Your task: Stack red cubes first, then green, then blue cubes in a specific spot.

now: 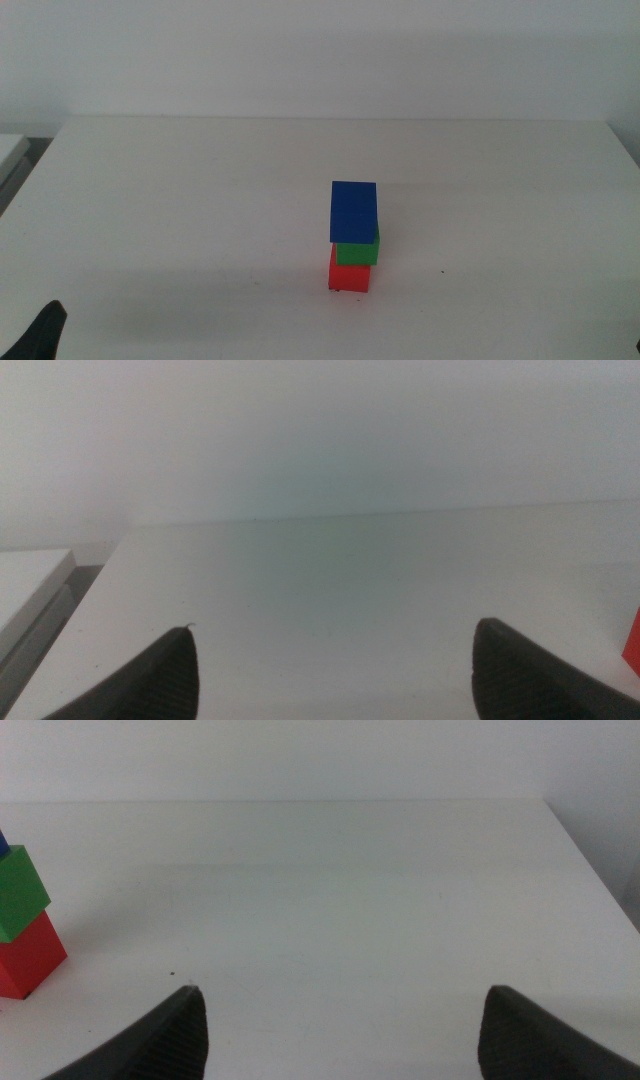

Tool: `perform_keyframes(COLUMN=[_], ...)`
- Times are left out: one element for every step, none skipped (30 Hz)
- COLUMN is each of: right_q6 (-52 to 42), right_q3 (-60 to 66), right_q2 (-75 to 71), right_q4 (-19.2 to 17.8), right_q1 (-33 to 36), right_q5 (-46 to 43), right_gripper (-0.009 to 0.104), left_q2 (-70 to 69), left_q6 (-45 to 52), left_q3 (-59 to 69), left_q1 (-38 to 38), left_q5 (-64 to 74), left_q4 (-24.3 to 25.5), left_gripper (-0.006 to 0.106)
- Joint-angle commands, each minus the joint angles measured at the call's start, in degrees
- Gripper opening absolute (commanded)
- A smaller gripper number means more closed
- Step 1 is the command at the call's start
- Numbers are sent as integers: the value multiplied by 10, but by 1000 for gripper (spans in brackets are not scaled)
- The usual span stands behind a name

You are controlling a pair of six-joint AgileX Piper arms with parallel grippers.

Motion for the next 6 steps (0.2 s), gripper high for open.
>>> perform_keyframes(right_q6=[-3,-3,-3,-3,-3,-3], right_q3=[2,2,2,2,2,2], right_q2=[-2,-2,-2,-2,-2,-2], right_q4=[-3,-3,-3,-3,-3,-3], right_q1=[-3,-3,-3,-3,-3,-3], right_q5=[-10,-10,-10,-10,-10,-10], right_gripper=[88,88,88,88,88,88], left_q2=[-2,-2,-2,-2,-2,-2], left_q6=[-2,-2,-2,-2,-2,-2], left_q3=[0,0,0,0,0,0], left_q1=[-5,-5,-5,-5,-5,-5], left_q5=[-9,-9,-10,-10,-10,-10], left_q4=[0,0,0,0,0,0], left_gripper=[94,94,94,94,94,94])
